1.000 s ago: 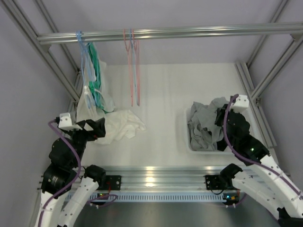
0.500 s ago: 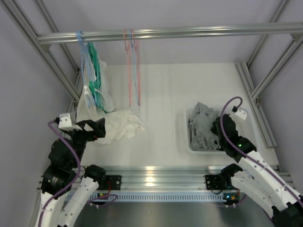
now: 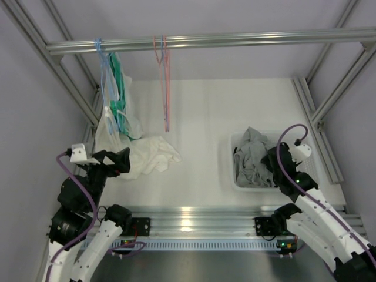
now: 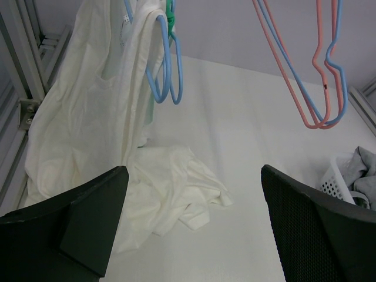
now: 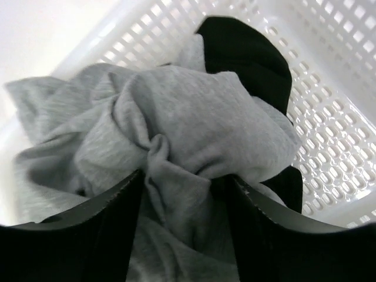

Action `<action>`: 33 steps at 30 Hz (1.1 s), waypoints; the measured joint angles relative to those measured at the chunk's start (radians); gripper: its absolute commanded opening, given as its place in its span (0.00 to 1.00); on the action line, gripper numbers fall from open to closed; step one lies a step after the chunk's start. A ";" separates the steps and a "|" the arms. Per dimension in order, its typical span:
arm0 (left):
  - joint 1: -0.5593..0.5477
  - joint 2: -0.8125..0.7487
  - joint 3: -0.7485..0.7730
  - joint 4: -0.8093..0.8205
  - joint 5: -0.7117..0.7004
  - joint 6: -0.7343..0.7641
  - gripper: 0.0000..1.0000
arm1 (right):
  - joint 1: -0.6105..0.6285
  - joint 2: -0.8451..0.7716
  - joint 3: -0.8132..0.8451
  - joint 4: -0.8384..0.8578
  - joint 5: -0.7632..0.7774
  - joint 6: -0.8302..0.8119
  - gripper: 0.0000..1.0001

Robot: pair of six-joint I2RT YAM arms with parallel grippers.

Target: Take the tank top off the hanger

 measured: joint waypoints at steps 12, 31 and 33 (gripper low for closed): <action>0.005 0.047 0.000 0.000 -0.032 -0.010 0.99 | -0.002 -0.098 0.302 -0.080 0.072 -0.167 0.91; 0.031 0.500 0.281 -0.056 -0.081 -0.007 0.99 | -0.003 -0.092 0.738 -0.303 -0.062 -0.809 0.99; 0.035 0.496 0.281 -0.080 -0.119 -0.003 0.99 | -0.003 -0.128 0.737 -0.332 -0.038 -0.837 0.99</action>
